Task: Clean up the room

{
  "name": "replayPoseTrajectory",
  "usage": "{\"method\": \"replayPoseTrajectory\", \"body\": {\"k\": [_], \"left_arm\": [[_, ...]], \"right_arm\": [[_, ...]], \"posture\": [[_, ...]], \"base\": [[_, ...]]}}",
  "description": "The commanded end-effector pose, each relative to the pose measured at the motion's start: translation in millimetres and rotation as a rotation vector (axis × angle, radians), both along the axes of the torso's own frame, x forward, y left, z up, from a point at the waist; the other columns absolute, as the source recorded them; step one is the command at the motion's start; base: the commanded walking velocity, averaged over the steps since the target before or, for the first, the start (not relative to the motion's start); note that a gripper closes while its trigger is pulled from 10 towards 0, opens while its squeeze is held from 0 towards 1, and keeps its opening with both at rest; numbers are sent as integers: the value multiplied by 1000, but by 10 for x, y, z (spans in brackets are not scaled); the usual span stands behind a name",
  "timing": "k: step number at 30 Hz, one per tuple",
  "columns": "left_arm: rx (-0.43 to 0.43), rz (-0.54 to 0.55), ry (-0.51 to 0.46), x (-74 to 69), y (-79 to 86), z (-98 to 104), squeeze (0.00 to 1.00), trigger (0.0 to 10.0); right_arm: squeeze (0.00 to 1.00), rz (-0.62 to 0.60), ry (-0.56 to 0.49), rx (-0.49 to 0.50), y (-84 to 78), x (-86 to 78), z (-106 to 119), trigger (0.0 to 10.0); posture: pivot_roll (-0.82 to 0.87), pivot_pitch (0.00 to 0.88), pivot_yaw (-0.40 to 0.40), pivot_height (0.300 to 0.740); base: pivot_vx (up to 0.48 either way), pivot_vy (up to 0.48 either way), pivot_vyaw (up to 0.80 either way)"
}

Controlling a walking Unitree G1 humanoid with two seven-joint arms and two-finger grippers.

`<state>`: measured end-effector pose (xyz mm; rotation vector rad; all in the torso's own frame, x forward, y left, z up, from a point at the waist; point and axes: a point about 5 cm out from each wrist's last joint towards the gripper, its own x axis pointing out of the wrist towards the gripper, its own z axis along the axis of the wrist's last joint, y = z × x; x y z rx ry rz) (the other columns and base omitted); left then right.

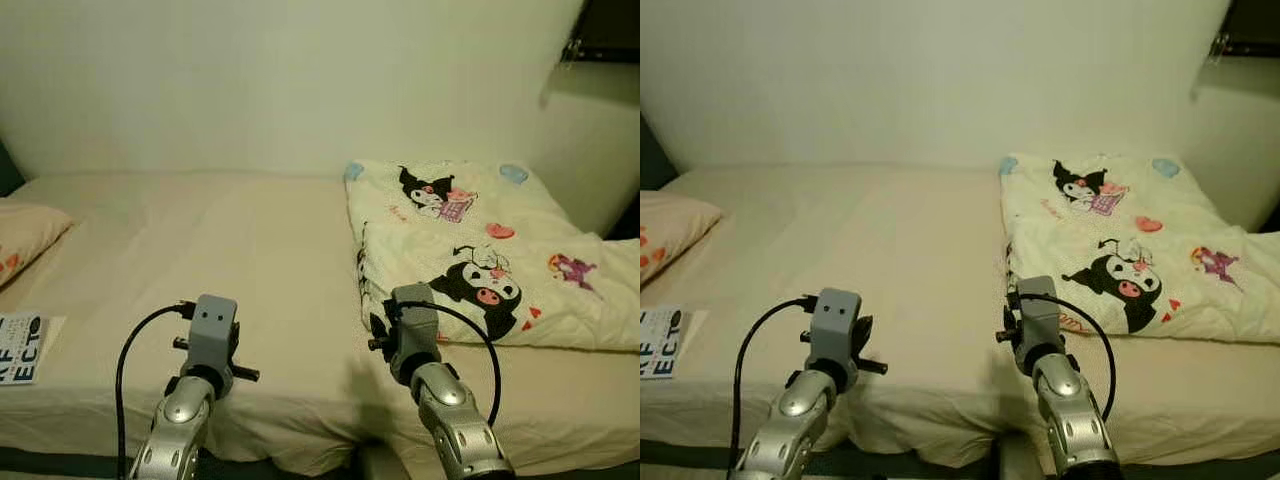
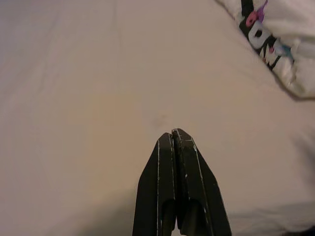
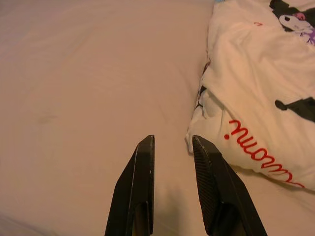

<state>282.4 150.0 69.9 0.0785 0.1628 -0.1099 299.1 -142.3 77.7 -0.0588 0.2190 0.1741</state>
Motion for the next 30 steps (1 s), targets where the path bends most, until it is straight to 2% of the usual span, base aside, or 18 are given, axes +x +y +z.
{"method": "replayPoseTrajectory", "body": {"k": [1,10,15,30], "left_arm": [[26,-17,-5,-3,18,30,0,10000],[39,-41,3,-18,21,27,0,10000],[39,-45,7,-28,24,19,0,10000],[35,-48,12,-55,20,12,0,10000]], "right_arm": [[0,-8,3,26,14,-13,10,10000],[0,-20,20,40,21,-69,-31,10000],[0,-21,25,41,21,-90,-43,10000],[0,-12,35,43,50,-109,-51,10000]], "posture": [[-86,78,13,614],[-82,90,24,614],[-82,85,22,589],[-77,81,16,589]], "base": [[0,0,0],[0,0,0],[0,0,0],[0,0,0]]}}
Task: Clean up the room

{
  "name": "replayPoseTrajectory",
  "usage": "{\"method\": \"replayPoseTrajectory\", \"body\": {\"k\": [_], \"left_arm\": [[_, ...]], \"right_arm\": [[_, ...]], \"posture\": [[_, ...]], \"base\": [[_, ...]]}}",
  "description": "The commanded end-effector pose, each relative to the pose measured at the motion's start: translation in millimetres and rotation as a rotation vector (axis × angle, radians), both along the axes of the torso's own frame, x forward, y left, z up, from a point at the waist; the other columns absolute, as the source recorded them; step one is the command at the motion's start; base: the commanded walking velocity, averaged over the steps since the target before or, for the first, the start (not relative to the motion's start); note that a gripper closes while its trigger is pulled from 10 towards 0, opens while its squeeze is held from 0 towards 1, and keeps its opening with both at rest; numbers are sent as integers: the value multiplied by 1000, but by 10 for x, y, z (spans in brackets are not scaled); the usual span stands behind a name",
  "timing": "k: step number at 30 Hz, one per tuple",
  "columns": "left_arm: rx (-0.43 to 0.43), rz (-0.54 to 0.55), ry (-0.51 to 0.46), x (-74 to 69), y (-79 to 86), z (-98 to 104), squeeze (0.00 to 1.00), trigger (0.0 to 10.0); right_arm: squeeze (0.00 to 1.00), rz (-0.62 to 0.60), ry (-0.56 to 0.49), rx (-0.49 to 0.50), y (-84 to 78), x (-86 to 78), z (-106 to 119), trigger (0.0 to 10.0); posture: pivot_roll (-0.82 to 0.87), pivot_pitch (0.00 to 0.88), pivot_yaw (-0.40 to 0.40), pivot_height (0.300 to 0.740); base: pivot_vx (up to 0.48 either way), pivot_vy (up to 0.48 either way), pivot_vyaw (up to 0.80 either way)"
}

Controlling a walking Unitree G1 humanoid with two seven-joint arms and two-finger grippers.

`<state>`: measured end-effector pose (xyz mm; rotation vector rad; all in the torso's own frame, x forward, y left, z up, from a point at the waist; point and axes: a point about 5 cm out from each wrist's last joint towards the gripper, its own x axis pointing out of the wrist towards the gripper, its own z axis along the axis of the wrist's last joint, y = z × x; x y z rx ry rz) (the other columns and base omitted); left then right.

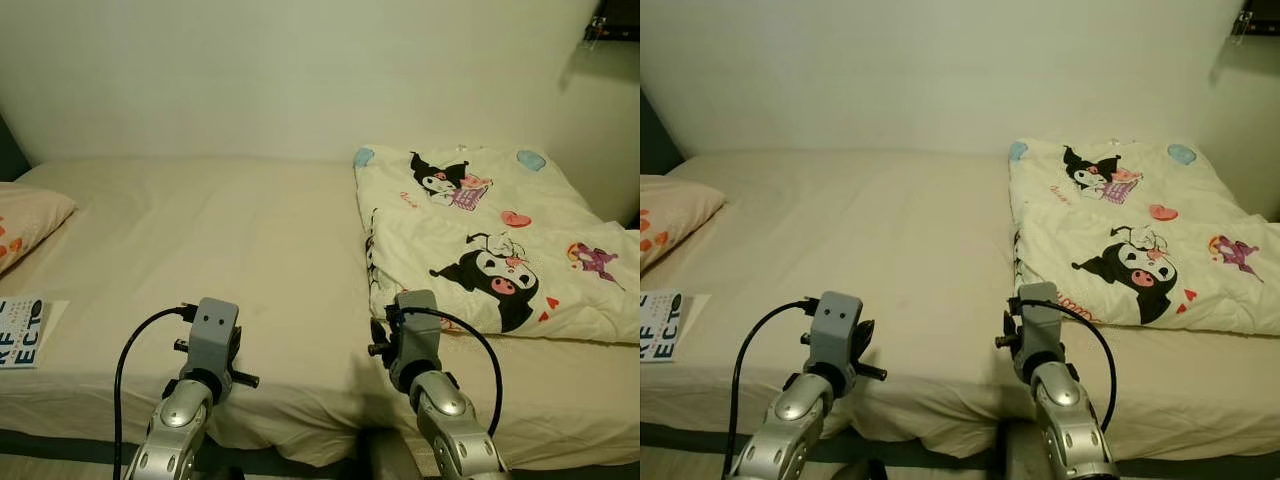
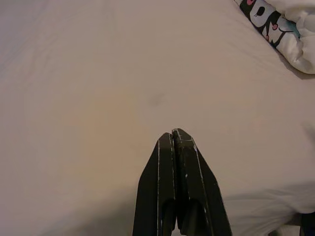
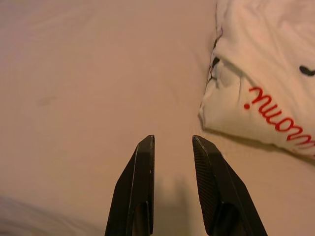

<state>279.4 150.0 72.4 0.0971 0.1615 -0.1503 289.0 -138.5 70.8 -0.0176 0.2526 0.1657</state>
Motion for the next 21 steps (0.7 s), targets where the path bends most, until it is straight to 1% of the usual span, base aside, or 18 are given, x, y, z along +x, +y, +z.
{"method": "replayPoseTrajectory", "body": {"k": [1,16,17,18,21], "left_arm": [[20,-6,13,-26,20,-13,0,10000],[21,-20,19,-35,8,-14,0,10000],[23,-20,20,-35,9,-17,0,10000],[27,-20,21,-29,23,-19,0,10000],[27,-20,21,-28,27,-19,0,10000]], "right_arm": [[0,2,-1,6,12,-10,19,10000],[0,-7,1,3,1,-24,18,10000],[0,-11,-8,9,4,-2,48,10000],[0,-18,-14,-14,13,92,121,10000],[0,-19,-14,-22,15,115,139,10000]], "posture": [[-77,81,16,589],[-79,93,22,589],[-79,93,22,589],[-80,99,22,589],[-80,99,22,589]], "base": [[0,0,0],[0,0,0],[0,0,0],[0,0,0],[0,0,0]]}}
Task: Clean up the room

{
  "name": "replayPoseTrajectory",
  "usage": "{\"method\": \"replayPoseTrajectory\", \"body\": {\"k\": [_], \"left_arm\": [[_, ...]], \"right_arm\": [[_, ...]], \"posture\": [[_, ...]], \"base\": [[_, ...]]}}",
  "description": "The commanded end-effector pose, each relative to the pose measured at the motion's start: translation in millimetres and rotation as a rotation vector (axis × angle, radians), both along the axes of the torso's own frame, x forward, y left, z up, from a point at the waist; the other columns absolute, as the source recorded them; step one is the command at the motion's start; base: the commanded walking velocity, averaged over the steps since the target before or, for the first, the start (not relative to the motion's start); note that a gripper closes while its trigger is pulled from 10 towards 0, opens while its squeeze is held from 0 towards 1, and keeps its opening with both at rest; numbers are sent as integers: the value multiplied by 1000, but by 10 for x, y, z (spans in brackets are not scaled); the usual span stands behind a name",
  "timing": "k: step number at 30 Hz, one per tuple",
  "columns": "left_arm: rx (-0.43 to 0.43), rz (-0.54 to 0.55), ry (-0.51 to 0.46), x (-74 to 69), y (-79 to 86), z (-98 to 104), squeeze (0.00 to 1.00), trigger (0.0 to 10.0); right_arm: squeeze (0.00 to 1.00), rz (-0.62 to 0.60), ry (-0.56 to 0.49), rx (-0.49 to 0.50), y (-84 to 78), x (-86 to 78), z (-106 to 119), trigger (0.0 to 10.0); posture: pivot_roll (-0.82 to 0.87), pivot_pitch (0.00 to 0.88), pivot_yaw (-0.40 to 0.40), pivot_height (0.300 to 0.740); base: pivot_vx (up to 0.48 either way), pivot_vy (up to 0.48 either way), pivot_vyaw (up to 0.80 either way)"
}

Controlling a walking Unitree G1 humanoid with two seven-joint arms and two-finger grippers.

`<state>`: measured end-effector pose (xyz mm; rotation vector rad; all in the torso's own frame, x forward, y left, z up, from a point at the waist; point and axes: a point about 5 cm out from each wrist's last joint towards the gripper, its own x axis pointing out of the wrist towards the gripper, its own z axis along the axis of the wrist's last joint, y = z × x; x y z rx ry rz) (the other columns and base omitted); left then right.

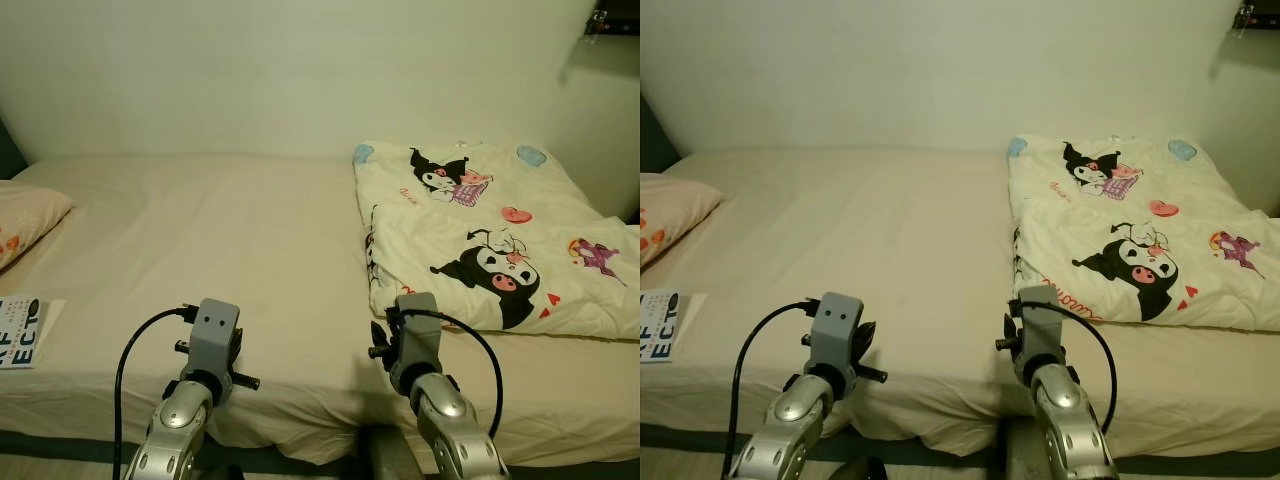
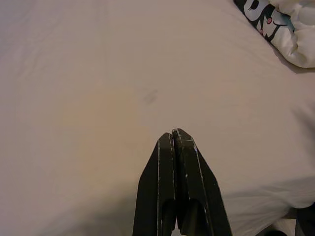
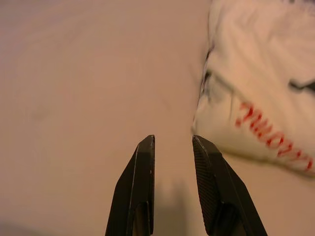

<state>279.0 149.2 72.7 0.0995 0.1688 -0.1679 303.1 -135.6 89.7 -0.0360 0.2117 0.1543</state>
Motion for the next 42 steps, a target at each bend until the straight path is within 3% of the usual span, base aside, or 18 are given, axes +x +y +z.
{"method": "replayPoseTrajectory", "body": {"k": [1,4,8,9,12,13,14,17,22,23,24,26,28,36,41,42], "left_arm": [[30,-4,11,-15,48,-15,0,10000],[54,-6,-2,24,130,34,0,10000],[64,-12,-17,32,168,73,0,10000],[61,-30,-40,31,188,133,0,10000],[58,-44,-55,24,188,169,0,10000],[53,-59,-65,19,185,196,0,10000],[52,-78,-80,11,182,231,0,10000],[41,-115,-115,-23,183,314,0,10000],[23,-131,-138,-48,194,388,0,10000],[2,-144,-180,-43,197,486,0,10000],[2,-144,-180,-43,197,486,0,10000],[-29,-179,-263,-52,190,686,0,10000],[-29,-179,-263,-52,190,686,0,10000],[-17,-237,-386,-146,142,1041,0,10000],[-8,-249,-404,-186,139,1101,0,10000],[2,-254,-409,-231,153,1139,0,10000]], "right_arm": [[0,-11,27,-22,-13,36,-22,10000],[0,-43,73,-131,-92,364,50,10000],[0,-57,89,-189,-151,505,91,10000],[0,-52,99,-266,-203,616,143,10000],[0,-47,103,-297,-227,653,168,10000],[808,-48,111,-318,-249,676,181,10000],[1000,-45,111,-365,-280,706,204,10000],[1000,-51,114,-448,-349,758,253,10000],[1000,-54,120,-481,-383,803,290,10000],[1000,-53,105,-529,-401,845,346,10000],[1000,-53,105,-529,-401,845,346,10000],[1000,-51,74,-601,-448,907,455,10000],[1000,-51,74,-601,-448,907,455,10000],[1000,-53,-28,-662,-541,996,693,10000],[1000,-55,-55,-691,-556,1010,744,10000],[1000,-68,-122,-659,-554,1043,865,10000]], "posture": [[-83,107,22,589],[-77,139,19,589],[-72,167,13,589],[-62,203,3,589],[-60,225,-3,589],[-59,231,-4,589],[-53,261,-11,589],[-41,321,-18,589],[-33,344,-21,589],[-21,396,-26,589],[-21,396,-26,589],[1,433,-30,589],[1,433,-30,589],[69,476,-27,589],[84,485,-27,589],[95,489,-27,589]], "base": [[0,0,0],[0,0,0],[0,0,0],[0,0,0],[0,0,0],[0,0,0],[0,0,0],[0,0,0],[0,0,0],[0,0,0],[0,0,0],[0,0,0],[0,0,0],[0,0,0],[0,0,0],[0,0,0]]}}
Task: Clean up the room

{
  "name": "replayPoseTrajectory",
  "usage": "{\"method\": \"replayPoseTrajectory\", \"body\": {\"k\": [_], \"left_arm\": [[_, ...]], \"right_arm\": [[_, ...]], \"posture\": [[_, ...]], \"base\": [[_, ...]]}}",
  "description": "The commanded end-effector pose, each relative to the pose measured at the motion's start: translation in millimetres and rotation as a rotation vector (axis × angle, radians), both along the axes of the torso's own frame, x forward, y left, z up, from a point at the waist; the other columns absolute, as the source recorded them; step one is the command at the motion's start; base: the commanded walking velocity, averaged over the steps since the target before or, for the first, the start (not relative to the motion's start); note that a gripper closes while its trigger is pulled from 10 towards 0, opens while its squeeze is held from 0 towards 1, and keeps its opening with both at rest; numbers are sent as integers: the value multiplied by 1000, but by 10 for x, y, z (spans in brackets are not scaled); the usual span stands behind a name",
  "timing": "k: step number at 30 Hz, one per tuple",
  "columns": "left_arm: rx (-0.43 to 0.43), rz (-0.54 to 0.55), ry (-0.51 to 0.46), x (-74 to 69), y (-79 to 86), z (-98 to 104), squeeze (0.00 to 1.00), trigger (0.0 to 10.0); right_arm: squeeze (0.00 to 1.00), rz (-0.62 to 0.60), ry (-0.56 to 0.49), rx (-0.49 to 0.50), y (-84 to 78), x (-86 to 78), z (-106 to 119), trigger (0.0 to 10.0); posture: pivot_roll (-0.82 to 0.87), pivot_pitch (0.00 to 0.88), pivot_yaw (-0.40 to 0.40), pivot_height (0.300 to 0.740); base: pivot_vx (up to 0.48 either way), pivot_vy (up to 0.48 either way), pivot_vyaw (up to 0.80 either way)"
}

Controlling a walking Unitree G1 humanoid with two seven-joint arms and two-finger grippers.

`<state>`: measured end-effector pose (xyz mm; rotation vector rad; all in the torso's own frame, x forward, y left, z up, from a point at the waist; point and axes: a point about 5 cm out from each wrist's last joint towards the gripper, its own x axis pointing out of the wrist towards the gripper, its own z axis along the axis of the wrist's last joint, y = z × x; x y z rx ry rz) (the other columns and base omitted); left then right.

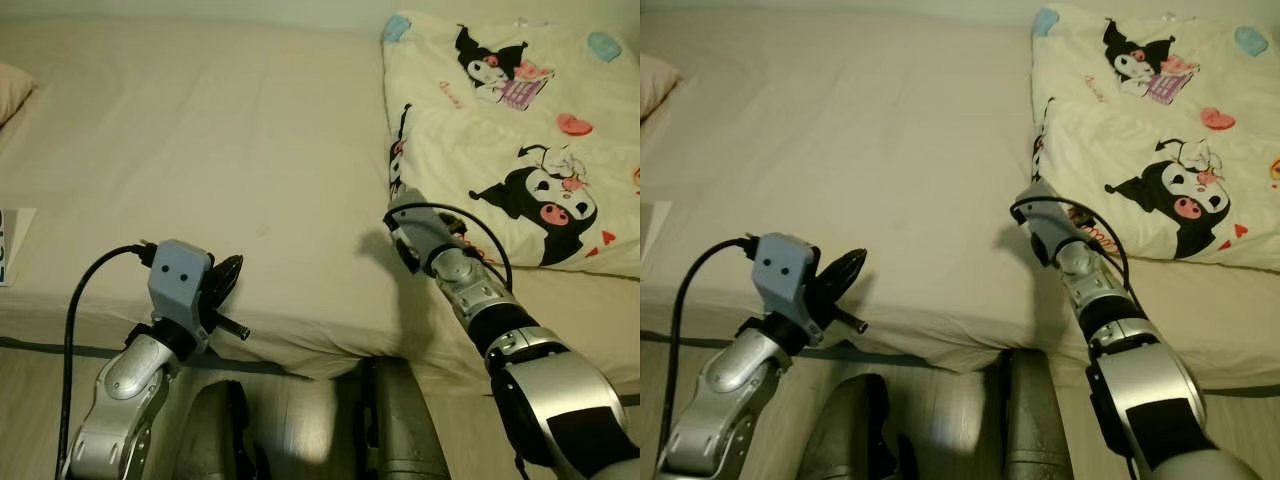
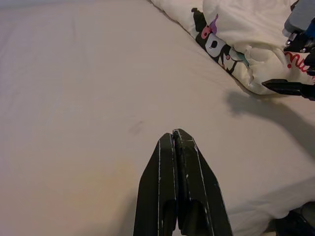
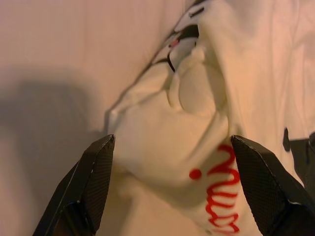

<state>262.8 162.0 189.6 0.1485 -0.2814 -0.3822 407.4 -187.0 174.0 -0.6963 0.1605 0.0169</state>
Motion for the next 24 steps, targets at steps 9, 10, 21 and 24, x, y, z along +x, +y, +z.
{"method": "replayPoseTrajectory", "body": {"k": [9,10,21,24], "left_arm": [[38,-10,43,-119,63,-28,0,10000],[38,-16,45,-113,53,-21,0,10000],[49,-60,59,-109,-14,0,0,10000],[57,-73,61,-113,-32,1,0,10000]], "right_arm": [[0,-144,-114,41,-278,9,185,10000],[0,-174,-108,8,-328,-2,173,10000],[0,-264,-59,-66,-487,-62,67,10000],[0,-277,-63,-16,-498,-70,50,10000]], "posture": [[114,488,-13,589],[117,488,-9,589],[131,484,3,589],[143,483,8,589]], "base": [[0,0,0],[0,0,0],[0,0,0],[0,0,0]]}}
